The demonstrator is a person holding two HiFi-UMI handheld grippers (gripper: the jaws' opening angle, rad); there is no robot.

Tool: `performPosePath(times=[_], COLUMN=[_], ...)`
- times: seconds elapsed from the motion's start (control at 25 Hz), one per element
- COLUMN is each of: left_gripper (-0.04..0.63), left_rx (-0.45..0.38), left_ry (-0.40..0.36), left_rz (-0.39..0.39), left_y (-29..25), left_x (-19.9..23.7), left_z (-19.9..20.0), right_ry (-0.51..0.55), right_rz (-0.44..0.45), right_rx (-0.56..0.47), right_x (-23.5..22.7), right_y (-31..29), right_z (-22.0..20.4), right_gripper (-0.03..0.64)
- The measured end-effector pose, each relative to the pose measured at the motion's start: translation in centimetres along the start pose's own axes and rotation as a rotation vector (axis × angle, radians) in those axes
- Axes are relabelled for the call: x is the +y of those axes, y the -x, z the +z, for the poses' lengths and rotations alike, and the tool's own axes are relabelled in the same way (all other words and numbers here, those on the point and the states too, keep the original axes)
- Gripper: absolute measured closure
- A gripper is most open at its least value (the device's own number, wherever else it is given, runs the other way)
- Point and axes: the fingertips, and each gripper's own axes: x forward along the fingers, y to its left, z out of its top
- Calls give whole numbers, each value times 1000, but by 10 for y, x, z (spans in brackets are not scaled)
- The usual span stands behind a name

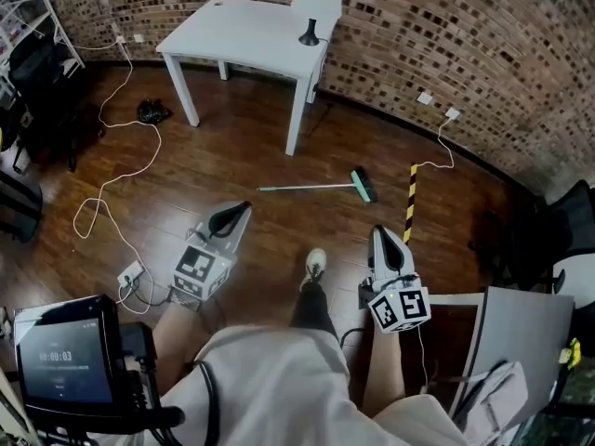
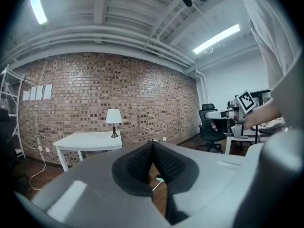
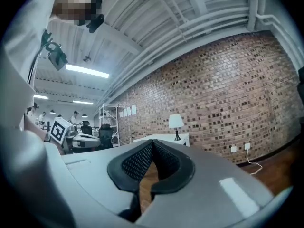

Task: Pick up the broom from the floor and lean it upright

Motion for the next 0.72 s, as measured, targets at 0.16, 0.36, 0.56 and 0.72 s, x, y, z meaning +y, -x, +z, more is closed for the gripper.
performPosePath(times=[0.16,0.36,0.56,0.72], left_gripper=[595,595,595,595], left_rx=[-5,-11,-29,-24], left_ry=[16,-10,-34,-22], left_rz=[34,60,103,134], left_y=[-61,-147,-218,-258], left_x=[11,11,24,43], left_z=[12,37,62,70], right_ry=[4,12,91,132], right_rz=[55,100,97,125], right_rx=[-8,-8,4,26], right_x=[-46,-113,-170,-202], right_y=[-49,-97,-152,-186], right_z=[12,32,48,54], right_gripper=[603,603,603,603])
